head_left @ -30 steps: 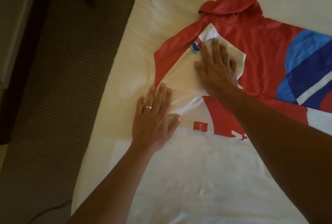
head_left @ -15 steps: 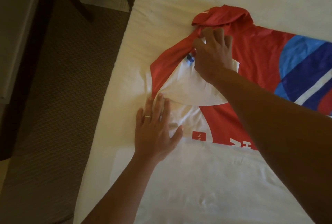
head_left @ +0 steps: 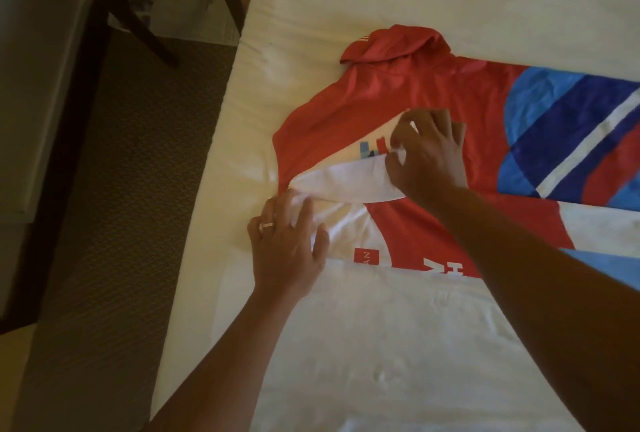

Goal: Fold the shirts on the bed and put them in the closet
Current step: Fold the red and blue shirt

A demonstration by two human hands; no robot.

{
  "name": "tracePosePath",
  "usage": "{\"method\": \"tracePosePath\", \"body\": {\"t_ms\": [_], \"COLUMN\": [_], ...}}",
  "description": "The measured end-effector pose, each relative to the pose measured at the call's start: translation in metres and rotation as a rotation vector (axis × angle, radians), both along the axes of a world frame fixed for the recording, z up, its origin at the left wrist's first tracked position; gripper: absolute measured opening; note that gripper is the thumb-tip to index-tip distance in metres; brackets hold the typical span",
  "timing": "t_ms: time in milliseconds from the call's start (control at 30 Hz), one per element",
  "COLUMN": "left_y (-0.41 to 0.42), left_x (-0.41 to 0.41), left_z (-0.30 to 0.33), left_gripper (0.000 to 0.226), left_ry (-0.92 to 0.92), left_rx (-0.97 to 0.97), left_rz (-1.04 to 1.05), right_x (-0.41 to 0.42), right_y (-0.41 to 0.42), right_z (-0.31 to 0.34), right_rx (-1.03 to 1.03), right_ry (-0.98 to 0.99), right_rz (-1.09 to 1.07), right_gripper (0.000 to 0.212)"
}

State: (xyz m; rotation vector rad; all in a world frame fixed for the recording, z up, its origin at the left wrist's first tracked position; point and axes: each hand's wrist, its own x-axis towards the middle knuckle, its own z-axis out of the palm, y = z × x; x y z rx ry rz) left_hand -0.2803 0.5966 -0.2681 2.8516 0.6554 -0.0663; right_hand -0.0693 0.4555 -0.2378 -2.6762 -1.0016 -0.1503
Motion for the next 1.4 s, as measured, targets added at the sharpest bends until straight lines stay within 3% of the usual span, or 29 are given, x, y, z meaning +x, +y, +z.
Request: {"method": "tracePosePath", "body": {"t_ms": [300, 600, 700, 1000, 1200, 1400], "left_y": [0.0, 0.014, 0.022, 0.018, -0.018, -0.048], "left_x": [-0.006, -0.02, -0.025, -0.032, -0.011, 0.009], "left_z": [0.011, -0.003, -0.006, 0.004, 0.018, 0.006], "left_gripper": [0.036, 0.025, 0.021, 0.026, 0.044, 0.055], "left_ry": [-0.157, -0.245, -0.251, -0.222, -0.21, 0.095], "left_rx": [0.032, 0.208, 0.182, 0.081, 0.057, 0.092], "left_rz": [0.037, -0.342, -0.449, -0.367, -0.252, -0.19], "right_x": [-0.089, -0.105, -0.107, -0.118, -0.104, -0.083], "right_y": [-0.104, -0.141, -0.145, -0.148, -0.125, -0.104], "right_z": [-0.013, -0.023, -0.022, -0.021, -0.017, -0.029], "right_rx": [0.034, -0.021, -0.014, -0.018, 0.017, -0.322], "right_ry": [0.176, 0.248, 0.233, 0.315, 0.267, 0.417], "right_rz": [-0.176, -0.045, -0.007, -0.002, -0.107, -0.085], "right_gripper": [0.016, 0.015, 0.015, 0.01, 0.035, 0.066]}}
